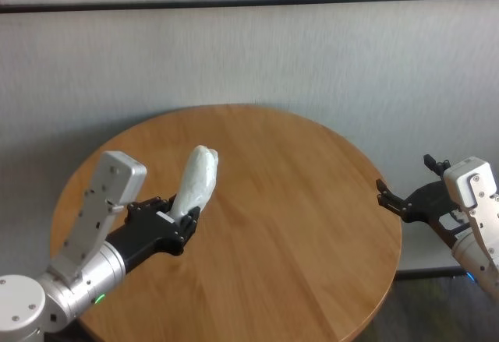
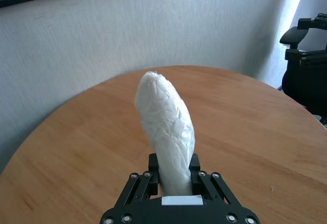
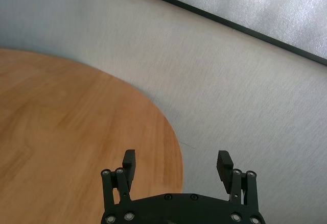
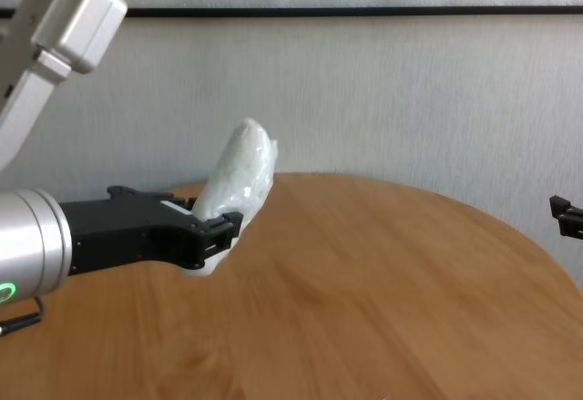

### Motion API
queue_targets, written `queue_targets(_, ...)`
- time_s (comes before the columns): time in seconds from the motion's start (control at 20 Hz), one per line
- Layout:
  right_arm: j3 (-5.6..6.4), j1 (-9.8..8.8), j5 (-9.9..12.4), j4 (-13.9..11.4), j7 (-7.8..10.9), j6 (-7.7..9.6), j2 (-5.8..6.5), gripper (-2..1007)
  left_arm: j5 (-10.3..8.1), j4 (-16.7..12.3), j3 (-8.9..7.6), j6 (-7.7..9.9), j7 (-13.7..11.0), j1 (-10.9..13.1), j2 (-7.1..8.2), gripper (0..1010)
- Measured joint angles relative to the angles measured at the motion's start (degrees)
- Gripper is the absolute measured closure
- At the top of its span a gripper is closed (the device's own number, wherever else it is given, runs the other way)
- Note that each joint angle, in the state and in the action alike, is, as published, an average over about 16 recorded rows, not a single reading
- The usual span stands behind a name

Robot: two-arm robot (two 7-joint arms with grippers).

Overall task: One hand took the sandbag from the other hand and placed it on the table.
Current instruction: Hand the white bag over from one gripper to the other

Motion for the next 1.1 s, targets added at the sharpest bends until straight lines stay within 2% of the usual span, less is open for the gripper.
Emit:
queue_targets(0.3,0.00,0.00,0.0,0.0,0.00,0.00,0.00,5,0.81,-0.7,0.31,-0.86,-1.6,-0.1,0.14,650)
queue_targets(1.1,0.00,0.00,0.0,0.0,0.00,0.00,0.00,5,2.40,-2.5,2.38,-3.08,-5.1,-1.5,1.32,650)
